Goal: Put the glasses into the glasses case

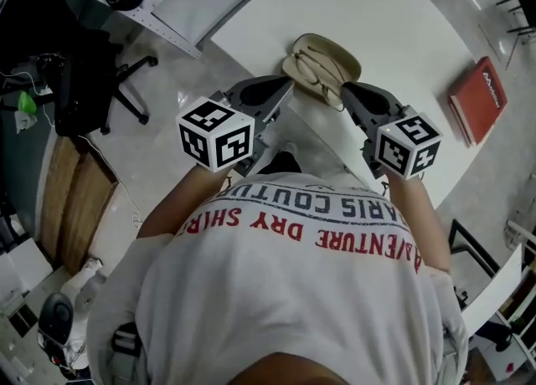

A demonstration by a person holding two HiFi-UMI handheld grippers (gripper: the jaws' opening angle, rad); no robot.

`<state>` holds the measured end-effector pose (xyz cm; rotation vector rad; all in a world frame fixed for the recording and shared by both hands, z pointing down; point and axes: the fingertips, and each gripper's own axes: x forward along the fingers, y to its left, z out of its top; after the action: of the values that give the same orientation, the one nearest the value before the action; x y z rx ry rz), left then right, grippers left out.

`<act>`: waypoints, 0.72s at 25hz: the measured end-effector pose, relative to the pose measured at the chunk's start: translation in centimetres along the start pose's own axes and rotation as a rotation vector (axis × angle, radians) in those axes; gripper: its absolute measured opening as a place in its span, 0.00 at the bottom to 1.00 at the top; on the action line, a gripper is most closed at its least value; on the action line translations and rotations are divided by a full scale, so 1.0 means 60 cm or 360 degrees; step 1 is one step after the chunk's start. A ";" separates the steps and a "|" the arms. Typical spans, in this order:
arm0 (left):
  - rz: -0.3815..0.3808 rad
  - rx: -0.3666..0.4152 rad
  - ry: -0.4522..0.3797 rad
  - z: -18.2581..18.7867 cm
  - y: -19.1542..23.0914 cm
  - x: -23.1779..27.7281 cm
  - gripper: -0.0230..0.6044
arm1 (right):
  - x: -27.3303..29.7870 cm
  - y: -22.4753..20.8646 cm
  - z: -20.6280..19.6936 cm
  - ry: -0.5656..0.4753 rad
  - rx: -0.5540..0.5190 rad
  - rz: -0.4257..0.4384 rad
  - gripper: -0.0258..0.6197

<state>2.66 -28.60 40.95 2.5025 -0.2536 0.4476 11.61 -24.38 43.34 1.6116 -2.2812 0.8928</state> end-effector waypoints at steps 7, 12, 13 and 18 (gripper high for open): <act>-0.0023 -0.0016 0.0064 -0.013 0.037 0.012 0.08 | 0.032 -0.033 -0.019 0.0102 -0.0073 -0.0104 0.09; -0.0027 -0.0031 0.0080 -0.016 0.059 0.019 0.08 | 0.058 -0.054 -0.039 0.0214 -0.0201 -0.0148 0.09; -0.0028 -0.0036 0.0088 -0.018 0.064 0.019 0.08 | 0.062 -0.057 -0.043 0.0235 -0.0225 -0.0157 0.09; -0.0023 -0.0057 0.0102 -0.016 0.085 0.021 0.08 | 0.077 -0.069 -0.056 0.0321 -0.0326 -0.0176 0.09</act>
<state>2.19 -32.31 44.77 2.4486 -0.2165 0.5123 13.06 -26.93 49.74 1.4726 -2.0516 0.7323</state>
